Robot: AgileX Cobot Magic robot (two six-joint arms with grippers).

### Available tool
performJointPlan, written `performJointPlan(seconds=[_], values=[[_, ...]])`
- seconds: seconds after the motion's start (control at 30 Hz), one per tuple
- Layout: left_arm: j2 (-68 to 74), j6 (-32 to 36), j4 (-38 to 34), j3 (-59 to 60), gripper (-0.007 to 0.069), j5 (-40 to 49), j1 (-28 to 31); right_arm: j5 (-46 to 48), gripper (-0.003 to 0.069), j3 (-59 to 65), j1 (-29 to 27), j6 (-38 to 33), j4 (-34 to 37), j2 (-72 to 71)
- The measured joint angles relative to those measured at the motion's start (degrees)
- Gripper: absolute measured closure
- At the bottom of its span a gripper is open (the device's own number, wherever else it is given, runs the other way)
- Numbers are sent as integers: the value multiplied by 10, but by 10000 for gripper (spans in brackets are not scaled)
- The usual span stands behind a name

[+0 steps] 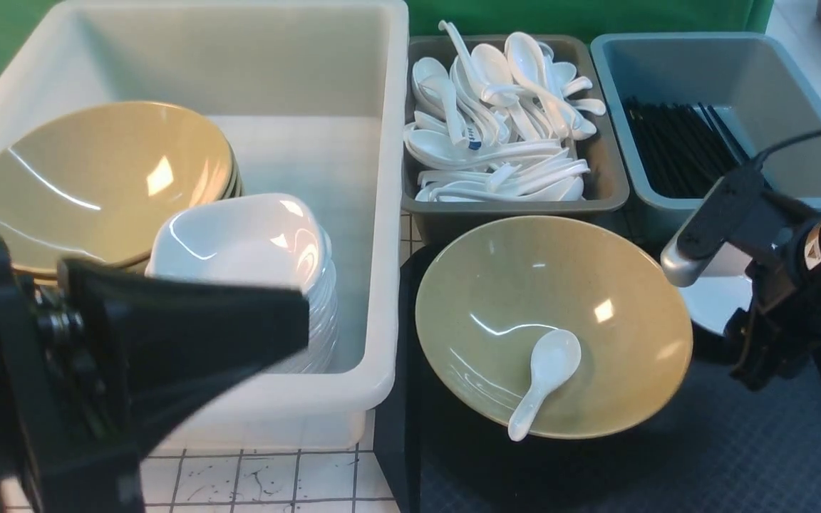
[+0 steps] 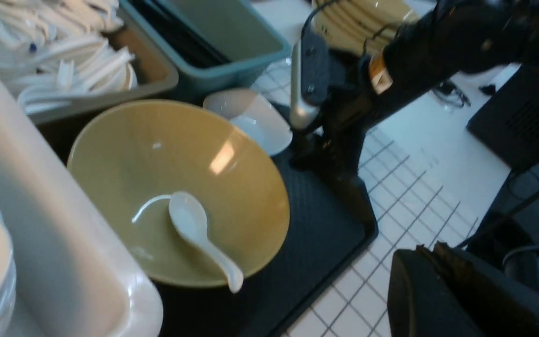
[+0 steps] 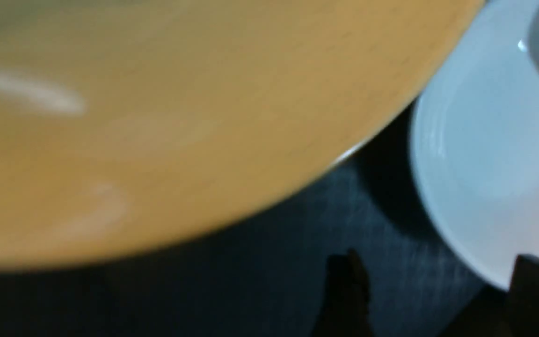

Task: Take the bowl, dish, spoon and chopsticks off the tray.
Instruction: Use the right arm to grab the plate

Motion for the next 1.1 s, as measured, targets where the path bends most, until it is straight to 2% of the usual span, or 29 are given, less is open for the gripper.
performJointPlan(seconds=[0.13, 0.33, 0.53, 0.7, 0.83, 0.87, 0.97, 1.1], values=[[0, 1, -2, 0, 624, -18, 0, -39, 148, 4, -21, -4, 1, 40], [0, 2, -4, 0, 624, -19, 0, -138, 144, 4, -21, -23, -4, 96], [0, 2, -7, 0, 624, -14, 0, -165, 161, 0, -21, -29, -13, 136], [0, -1, -8, 0, 624, -7, 0, -181, 236, -4, -21, -29, -28, 148], [0, -2, -8, 0, 624, -1, 0, -185, 342, -8, -24, -29, -34, 157], [0, -2, -8, 0, 624, -1, 0, -185, 348, -8, -24, -29, -34, 157], [0, -2, -8, 0, 624, 5, 0, -175, 478, -8, -24, -36, -41, 158], [0, -2, -8, 0, 624, 18, 0, -136, 494, -9, -25, -51, -55, 144]])
